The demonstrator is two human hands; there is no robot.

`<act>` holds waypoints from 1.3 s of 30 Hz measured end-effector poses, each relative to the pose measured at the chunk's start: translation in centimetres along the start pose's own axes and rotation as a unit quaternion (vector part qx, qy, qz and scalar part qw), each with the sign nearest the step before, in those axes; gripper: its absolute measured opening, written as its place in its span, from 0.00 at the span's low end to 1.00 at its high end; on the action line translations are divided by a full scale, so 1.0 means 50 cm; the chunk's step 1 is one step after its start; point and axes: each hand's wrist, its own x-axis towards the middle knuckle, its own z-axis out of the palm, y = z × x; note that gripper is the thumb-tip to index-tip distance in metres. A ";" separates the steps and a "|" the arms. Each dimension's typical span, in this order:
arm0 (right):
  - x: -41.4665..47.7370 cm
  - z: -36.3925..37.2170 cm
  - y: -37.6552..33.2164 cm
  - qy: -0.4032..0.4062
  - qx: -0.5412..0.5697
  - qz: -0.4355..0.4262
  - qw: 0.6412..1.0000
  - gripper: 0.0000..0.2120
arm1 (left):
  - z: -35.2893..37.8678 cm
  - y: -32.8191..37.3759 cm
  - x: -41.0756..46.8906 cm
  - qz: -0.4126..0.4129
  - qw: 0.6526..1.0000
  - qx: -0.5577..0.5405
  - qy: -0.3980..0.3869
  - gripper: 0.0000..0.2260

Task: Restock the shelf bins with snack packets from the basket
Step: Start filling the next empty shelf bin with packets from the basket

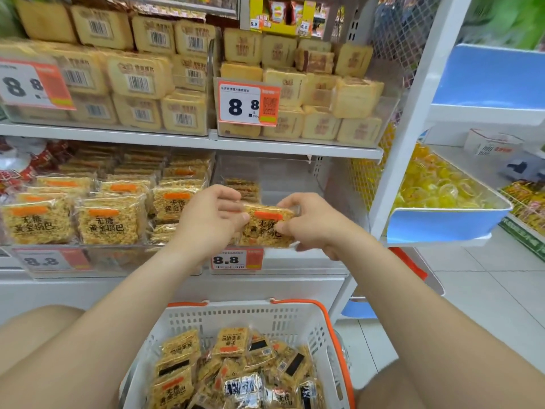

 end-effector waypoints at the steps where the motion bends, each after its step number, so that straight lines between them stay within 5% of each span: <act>1: 0.014 -0.013 0.004 0.022 -0.016 0.008 1.000 0.11 | 0.002 0.002 0.003 0.038 0.998 0.046 0.006 0.16; 5: 0.080 -0.058 0.019 0.088 -0.108 0.052 0.989 0.16 | 0.014 0.009 0.026 0.133 0.952 0.272 -0.049 0.18; 8: 0.131 -0.057 0.023 0.087 -0.184 0.074 0.976 0.11 | 0.034 -0.003 0.064 0.127 0.909 0.362 -0.163 0.17; 11: 0.191 -0.044 0.025 0.045 -0.207 0.086 0.973 0.17 | 0.057 -0.027 0.109 0.129 0.876 0.407 -0.225 0.11; 16: 0.274 -0.037 0.003 0.015 -0.277 0.087 0.957 0.07 | 0.111 -0.078 0.162 0.118 0.893 0.384 -0.201 0.10; 21: 0.350 -0.026 -0.002 0.012 -0.340 0.069 0.938 0.19 | 0.137 -0.104 0.186 0.105 0.886 0.410 -0.191 0.27; 25: 0.429 0.010 0.038 0.083 -0.362 0.049 0.927 0.23 | 0.149 -0.114 0.198 0.084 0.887 0.424 -0.163 0.33; 31: 0.474 0.039 0.069 0.183 -0.300 0.031 0.936 0.17 | 0.153 -0.122 0.199 0.061 0.877 0.443 -0.177 0.34; 35: 0.472 0.050 0.093 0.262 -0.126 0.068 0.954 0.31 | 0.145 -0.129 0.209 0.057 0.877 0.438 -0.188 0.33; 39: 0.458 0.055 0.111 0.277 -0.030 0.116 0.953 0.09 | 0.136 -0.130 0.206 0.075 0.877 0.436 -0.188 0.34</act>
